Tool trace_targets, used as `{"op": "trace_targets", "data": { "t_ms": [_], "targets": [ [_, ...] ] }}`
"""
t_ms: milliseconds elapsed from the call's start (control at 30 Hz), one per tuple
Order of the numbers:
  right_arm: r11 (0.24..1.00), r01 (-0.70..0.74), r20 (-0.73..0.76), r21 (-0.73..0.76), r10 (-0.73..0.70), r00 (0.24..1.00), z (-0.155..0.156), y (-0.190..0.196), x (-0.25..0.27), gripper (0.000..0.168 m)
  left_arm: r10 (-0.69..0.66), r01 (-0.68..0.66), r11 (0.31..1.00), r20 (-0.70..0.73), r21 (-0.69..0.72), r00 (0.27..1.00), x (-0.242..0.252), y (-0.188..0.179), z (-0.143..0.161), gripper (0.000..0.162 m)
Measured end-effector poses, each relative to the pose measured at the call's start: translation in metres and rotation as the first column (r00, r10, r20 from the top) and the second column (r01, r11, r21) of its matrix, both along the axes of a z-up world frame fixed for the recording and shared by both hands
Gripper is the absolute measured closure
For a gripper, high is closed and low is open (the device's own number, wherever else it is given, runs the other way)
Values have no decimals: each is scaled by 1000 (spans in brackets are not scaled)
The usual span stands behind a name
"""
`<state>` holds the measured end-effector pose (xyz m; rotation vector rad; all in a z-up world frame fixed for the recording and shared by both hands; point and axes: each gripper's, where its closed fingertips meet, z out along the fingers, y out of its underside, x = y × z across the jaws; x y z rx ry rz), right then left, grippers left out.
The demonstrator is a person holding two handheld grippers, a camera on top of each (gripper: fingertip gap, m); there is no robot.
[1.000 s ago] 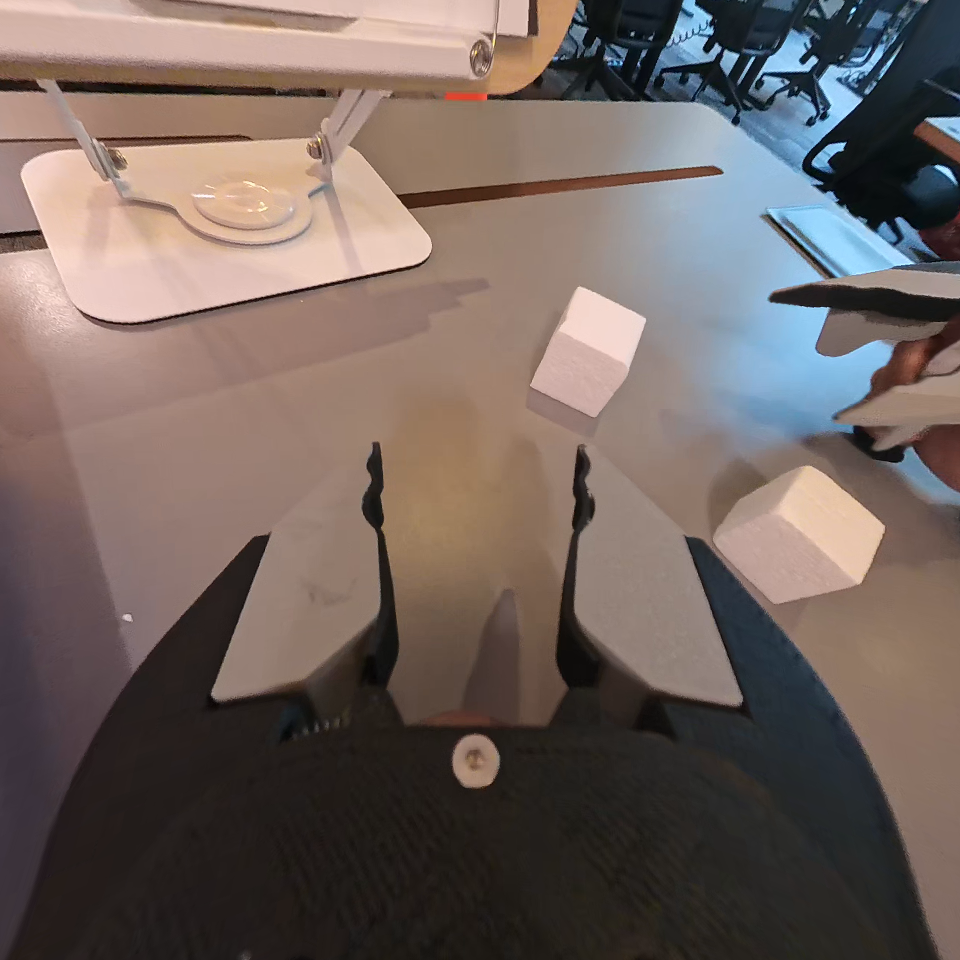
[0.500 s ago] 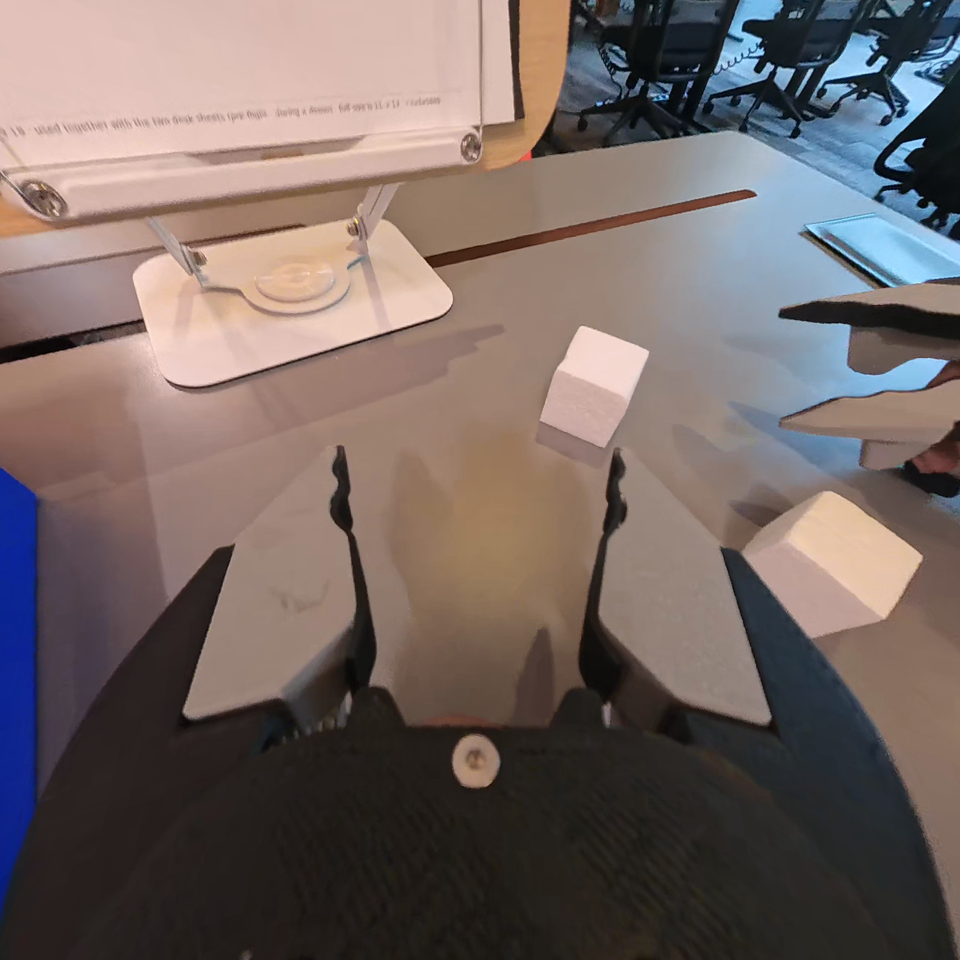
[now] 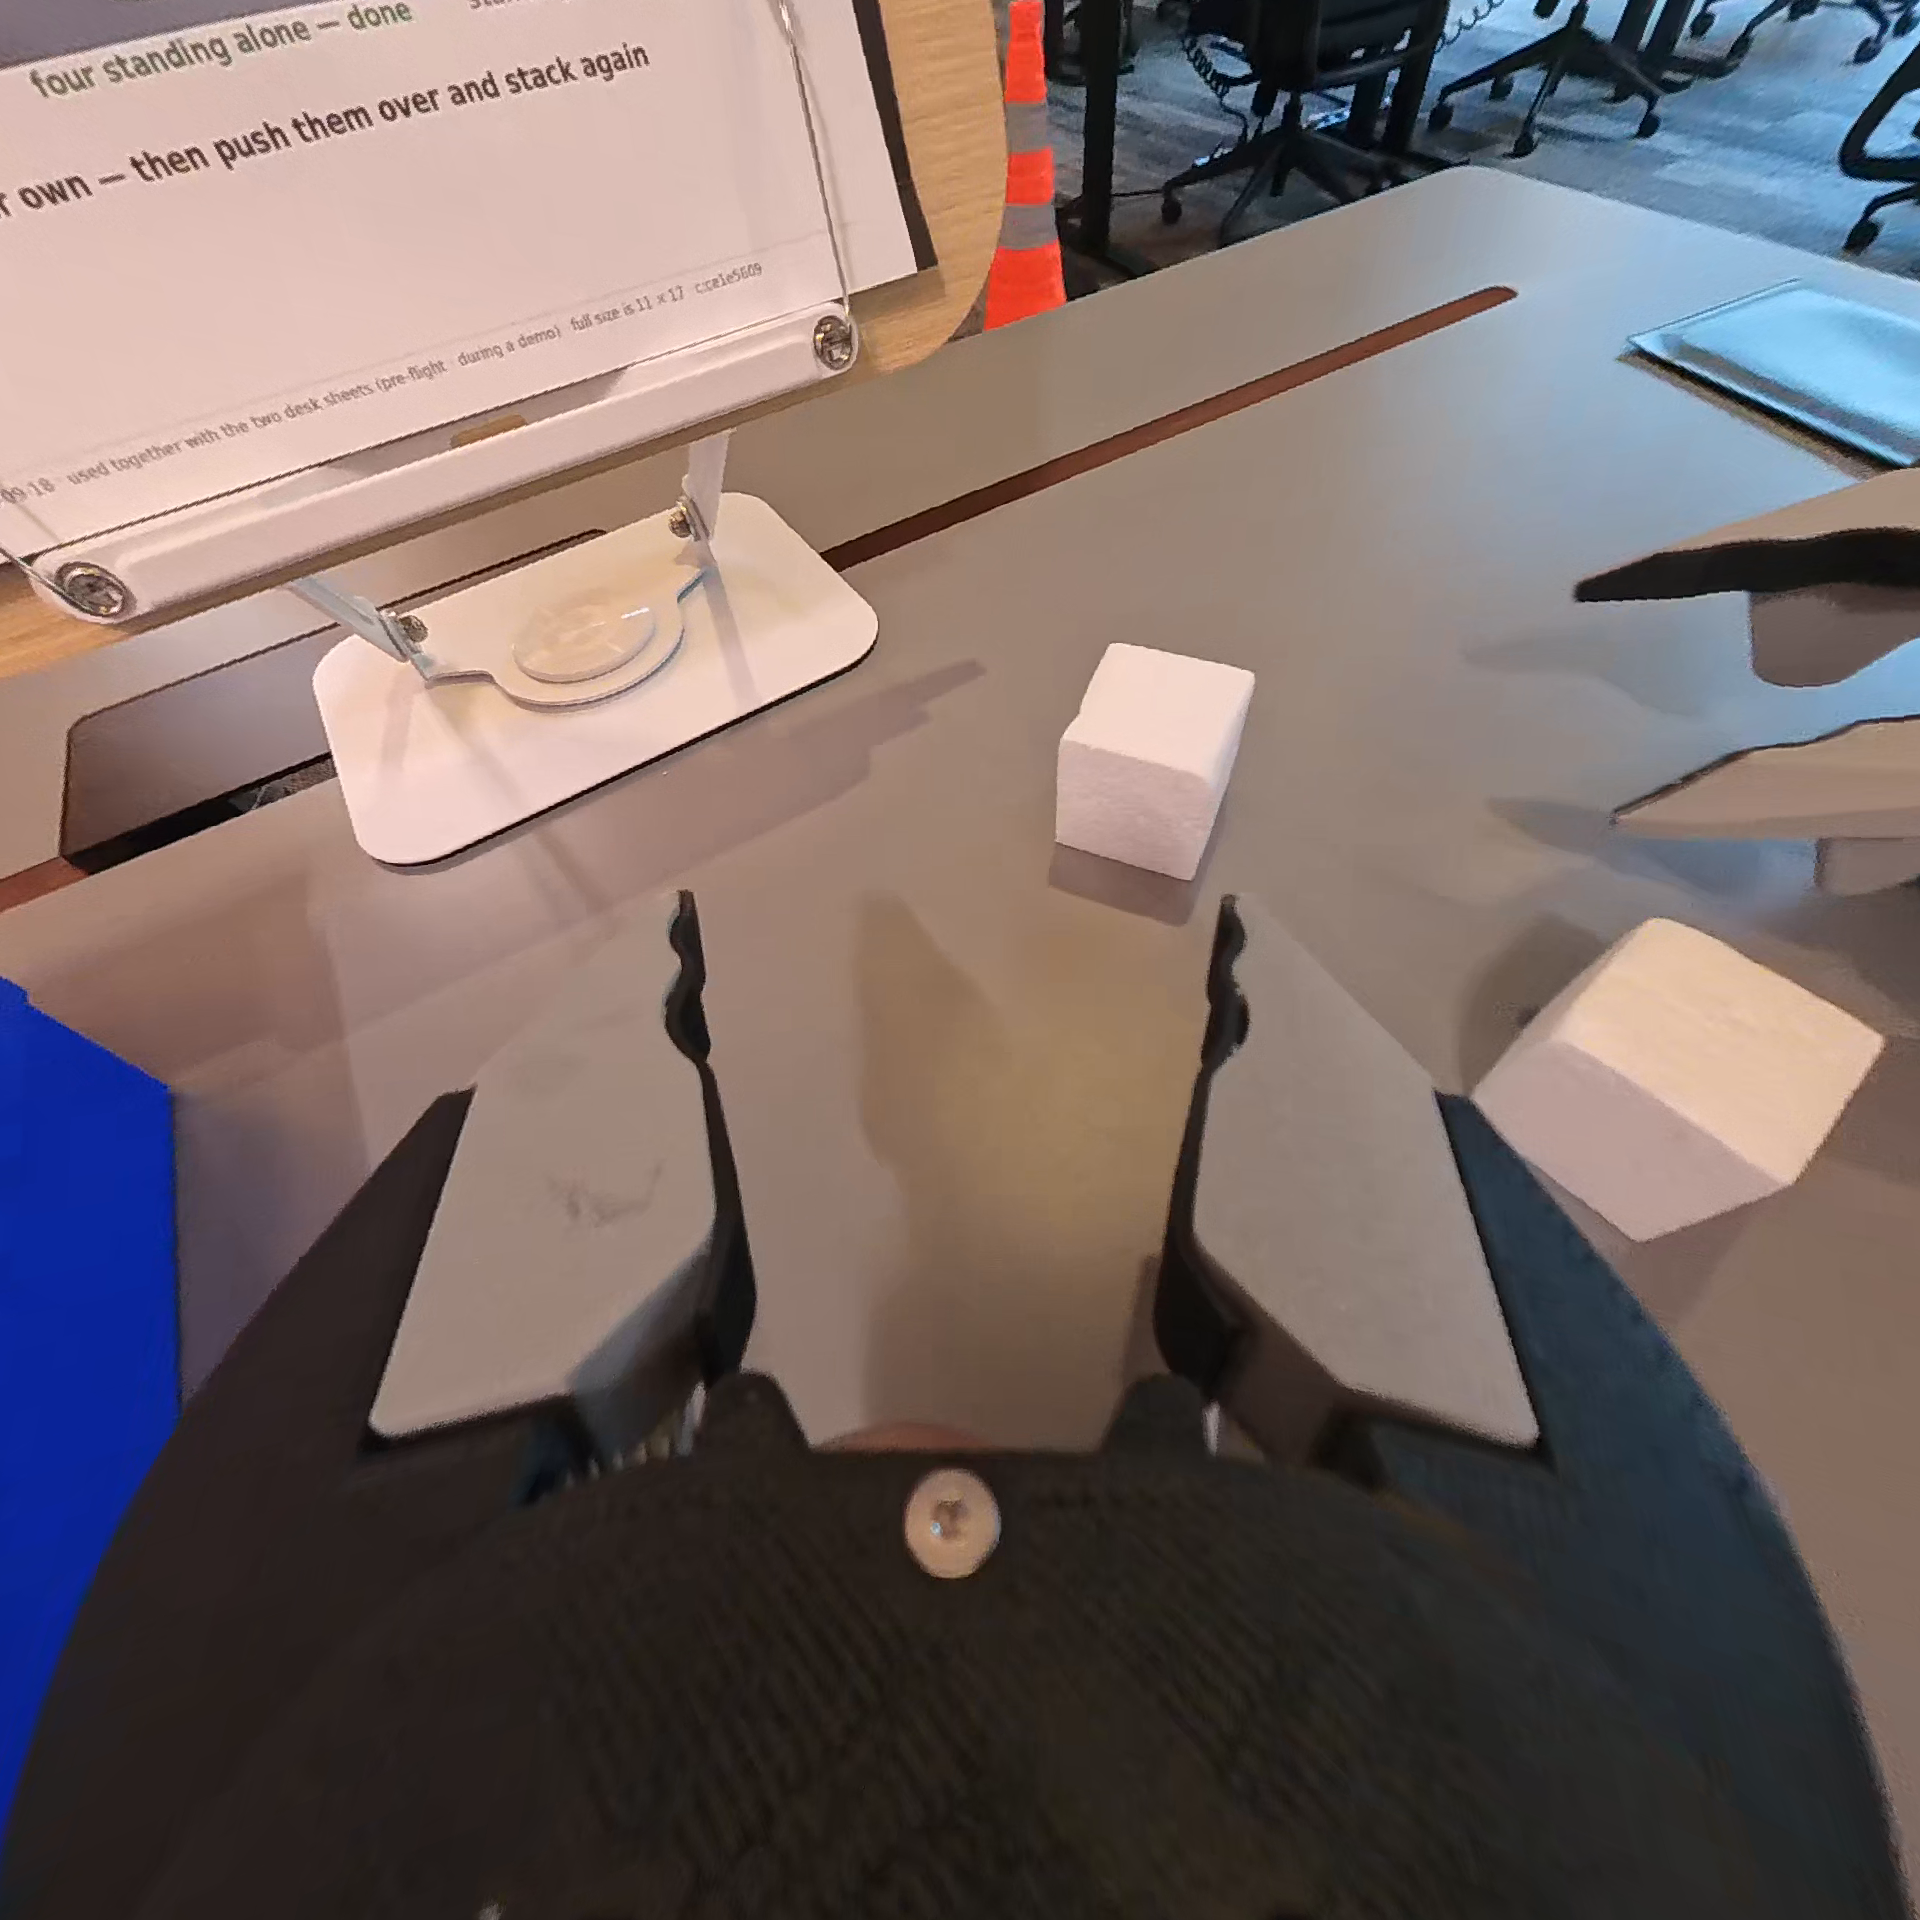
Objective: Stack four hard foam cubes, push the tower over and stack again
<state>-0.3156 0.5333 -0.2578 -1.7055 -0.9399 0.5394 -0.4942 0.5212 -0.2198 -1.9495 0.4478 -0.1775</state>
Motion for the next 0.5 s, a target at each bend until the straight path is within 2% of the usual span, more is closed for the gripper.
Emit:
{"op": "trace_targets", "data": {
  "t_ms": [167,367,500],
  "targets": [
    [1000,-21,-88,19,23,996,12,-7,5,90,-44,44,999,-23,0,999,11,-8,2,66],
    [999,-50,-76,10,50,996,9,-11,-1,91,-35,47,997,-166,69,986,15,-11,8,69],
    [998,-57,-82,7,58,995,10,-15,-3,92,-70,72,997,-132,9,989,23,-16,2,69]
  ]
}}
